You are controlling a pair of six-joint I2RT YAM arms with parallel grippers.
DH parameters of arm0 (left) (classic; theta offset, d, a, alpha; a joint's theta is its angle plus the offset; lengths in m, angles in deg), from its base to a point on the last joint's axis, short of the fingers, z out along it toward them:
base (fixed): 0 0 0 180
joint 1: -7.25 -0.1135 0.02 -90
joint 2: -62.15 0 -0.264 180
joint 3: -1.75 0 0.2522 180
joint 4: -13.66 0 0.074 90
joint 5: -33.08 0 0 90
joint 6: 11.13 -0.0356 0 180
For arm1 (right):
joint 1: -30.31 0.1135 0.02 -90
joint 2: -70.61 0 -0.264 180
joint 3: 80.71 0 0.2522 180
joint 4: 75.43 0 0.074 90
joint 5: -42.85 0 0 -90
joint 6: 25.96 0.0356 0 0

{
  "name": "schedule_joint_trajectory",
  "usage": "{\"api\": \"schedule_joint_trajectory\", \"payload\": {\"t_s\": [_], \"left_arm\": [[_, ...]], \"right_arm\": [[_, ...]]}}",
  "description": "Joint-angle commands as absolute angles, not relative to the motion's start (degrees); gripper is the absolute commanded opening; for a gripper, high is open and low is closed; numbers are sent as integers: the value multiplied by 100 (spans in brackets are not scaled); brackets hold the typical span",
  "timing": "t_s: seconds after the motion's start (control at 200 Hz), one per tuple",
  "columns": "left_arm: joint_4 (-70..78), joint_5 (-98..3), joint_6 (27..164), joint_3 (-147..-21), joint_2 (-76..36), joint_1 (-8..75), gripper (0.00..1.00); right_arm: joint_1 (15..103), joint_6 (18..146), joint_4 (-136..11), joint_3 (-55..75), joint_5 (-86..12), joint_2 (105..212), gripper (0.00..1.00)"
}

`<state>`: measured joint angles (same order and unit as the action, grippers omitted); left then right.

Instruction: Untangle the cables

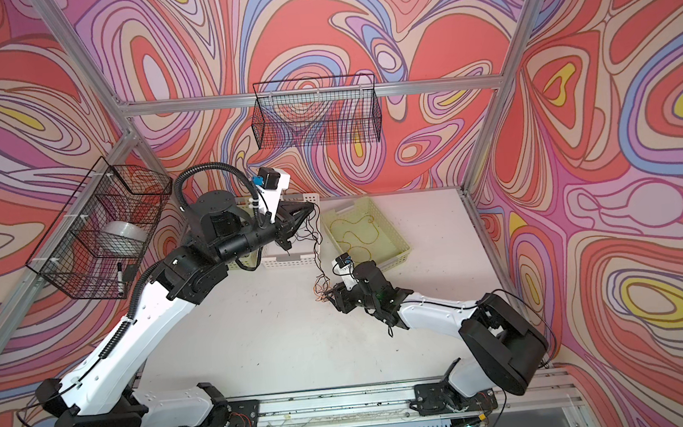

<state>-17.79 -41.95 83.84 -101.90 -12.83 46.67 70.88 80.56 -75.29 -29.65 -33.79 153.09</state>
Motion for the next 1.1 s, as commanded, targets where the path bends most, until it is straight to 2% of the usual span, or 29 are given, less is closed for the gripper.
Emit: {"api": "schedule_joint_trajectory", "payload": {"t_s": [0.0,0.12,0.28,0.406,0.591,0.636,0.671,0.736,0.846,0.961,1.097], "left_arm": [[-1573,-4373,8458,-10257,-1254,4750,0],[-1565,-4489,8471,-10277,-1273,4847,0],[-1566,-4687,8446,-10453,-1273,4955,0],[-1763,-4767,8414,-10816,-1337,4961,0],[-2210,-4786,8310,-11631,-1598,4961,0],[-2352,-4795,8311,-11858,-1686,4955,0],[-2448,-4787,8281,-11989,-1740,4958,0],[-2527,-4765,8238,-12111,-1804,4957,0],[-2508,-4741,8230,-12068,-1792,4958,0],[-2488,-4660,8270,-12021,-1792,4957,0],[-2424,-4638,8331,-11885,-1748,4961,0]], "right_arm": [[7100,8001,-7643,-2990,-3167,15254,56],[7100,8293,-7834,-2716,-3333,15467,56],[7099,8770,-7428,-2436,-4401,15744,51],[7091,8856,-7588,-2500,-4419,15835,37],[7054,8801,-7995,-2701,-4275,16178,7],[7047,8666,-8273,-2819,-4089,16186,4],[7047,8537,-8551,-2957,-3845,16163,7],[7055,8205,-9061,-3242,-3437,16048,24],[7047,7871,-8895,-3326,-3399,16052,28],[7052,7842,-9468,-3575,-3168,15949,49],[7056,7886,-10087,-3687,-3178,15881,57]]}}
